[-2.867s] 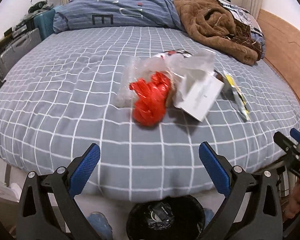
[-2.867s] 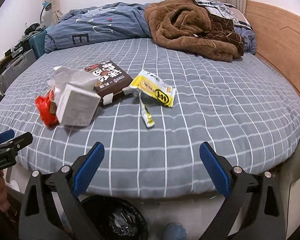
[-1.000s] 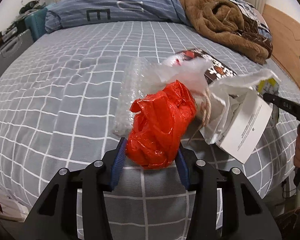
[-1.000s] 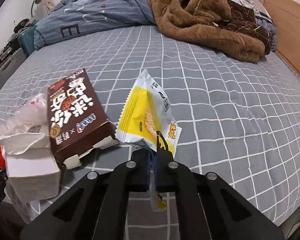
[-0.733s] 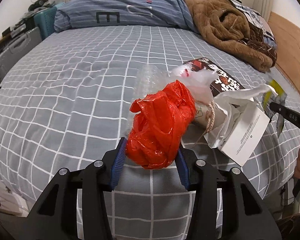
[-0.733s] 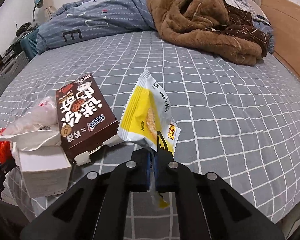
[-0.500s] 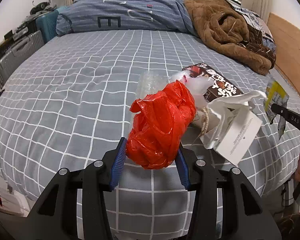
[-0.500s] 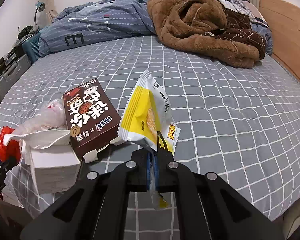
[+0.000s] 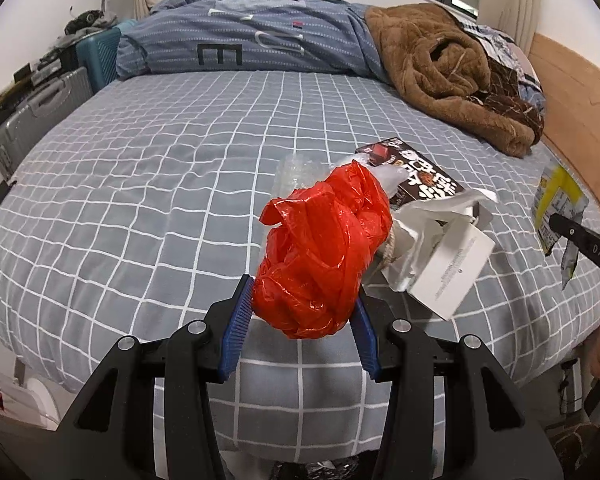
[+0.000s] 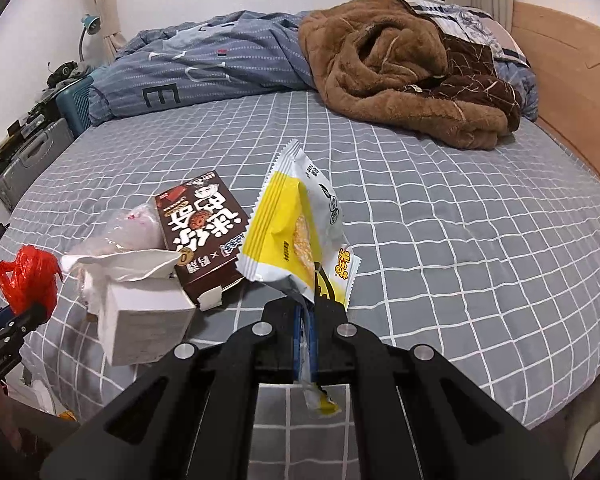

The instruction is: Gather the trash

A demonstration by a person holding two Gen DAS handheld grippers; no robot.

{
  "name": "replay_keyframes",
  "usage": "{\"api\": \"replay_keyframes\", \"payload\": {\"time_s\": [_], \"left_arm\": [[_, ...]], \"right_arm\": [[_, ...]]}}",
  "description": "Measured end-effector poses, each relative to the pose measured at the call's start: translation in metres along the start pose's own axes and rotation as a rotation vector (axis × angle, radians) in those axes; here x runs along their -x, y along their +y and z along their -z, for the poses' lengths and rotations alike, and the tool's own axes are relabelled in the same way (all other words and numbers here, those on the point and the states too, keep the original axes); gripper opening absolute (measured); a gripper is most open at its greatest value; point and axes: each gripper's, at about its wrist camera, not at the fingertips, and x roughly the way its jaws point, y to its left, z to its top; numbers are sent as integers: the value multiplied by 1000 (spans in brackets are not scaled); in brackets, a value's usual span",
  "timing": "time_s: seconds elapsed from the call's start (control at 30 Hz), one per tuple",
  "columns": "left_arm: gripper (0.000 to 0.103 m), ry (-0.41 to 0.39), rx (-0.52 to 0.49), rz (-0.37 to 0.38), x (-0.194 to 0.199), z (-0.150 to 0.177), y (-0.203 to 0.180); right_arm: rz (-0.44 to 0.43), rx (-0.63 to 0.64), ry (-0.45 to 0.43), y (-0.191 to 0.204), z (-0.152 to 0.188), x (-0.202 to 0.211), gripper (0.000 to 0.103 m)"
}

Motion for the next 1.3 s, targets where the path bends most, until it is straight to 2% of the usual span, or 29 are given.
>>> {"api": "replay_keyframes", "payload": {"time_s": [0.6,1.3], "left_arm": [[46,-13,31,-2,36,18,7],[46,-34,3,26,78,49,-16]], "right_arm": [[-12,10,-40,15,22,54,2],[-19,34,-46,34,57,101,2]]}}
